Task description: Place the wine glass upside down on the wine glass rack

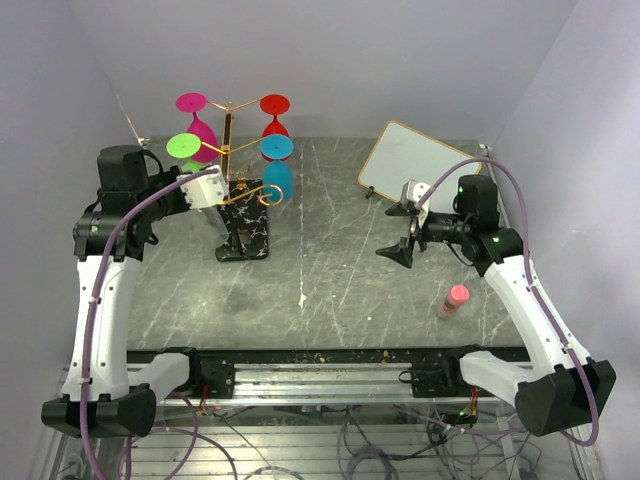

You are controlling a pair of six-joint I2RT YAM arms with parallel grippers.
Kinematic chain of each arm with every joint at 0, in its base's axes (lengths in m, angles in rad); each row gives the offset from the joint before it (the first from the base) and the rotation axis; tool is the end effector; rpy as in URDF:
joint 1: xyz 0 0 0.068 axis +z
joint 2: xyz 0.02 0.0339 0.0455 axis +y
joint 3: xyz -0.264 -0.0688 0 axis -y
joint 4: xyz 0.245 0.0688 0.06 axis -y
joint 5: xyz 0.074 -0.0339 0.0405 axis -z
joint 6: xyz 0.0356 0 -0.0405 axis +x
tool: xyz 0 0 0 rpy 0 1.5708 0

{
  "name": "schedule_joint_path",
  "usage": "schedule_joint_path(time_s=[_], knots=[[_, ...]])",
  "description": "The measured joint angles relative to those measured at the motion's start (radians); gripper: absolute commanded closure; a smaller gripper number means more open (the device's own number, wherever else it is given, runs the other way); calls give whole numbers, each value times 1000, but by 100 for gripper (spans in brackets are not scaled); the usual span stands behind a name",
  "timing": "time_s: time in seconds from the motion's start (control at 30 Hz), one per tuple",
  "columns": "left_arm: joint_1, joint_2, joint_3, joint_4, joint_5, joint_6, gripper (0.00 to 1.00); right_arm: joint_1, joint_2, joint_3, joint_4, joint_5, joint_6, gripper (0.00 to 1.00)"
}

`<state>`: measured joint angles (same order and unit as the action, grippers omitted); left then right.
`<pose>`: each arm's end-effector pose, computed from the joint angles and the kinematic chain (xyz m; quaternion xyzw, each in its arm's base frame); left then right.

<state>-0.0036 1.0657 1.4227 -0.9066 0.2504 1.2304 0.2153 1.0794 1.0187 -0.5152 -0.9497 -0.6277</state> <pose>0.1933 -0.0095 0.4297 0.5506 0.6707 0.1900 0.4592 0.2117 0.0759 0.3397 -0.5188 0.6239 0.3064 0.4977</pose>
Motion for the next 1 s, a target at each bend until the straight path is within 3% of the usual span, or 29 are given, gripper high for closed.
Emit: schedule_joint_path(time_s=[0.43,1.0], knots=[[-26,12,-64,141,-153,-35,93,-11,-4,-40,27,-3,14,0],[-26,17,-70,126,-281,-41,93,-15,-4,-40,33,-2,17,0]])
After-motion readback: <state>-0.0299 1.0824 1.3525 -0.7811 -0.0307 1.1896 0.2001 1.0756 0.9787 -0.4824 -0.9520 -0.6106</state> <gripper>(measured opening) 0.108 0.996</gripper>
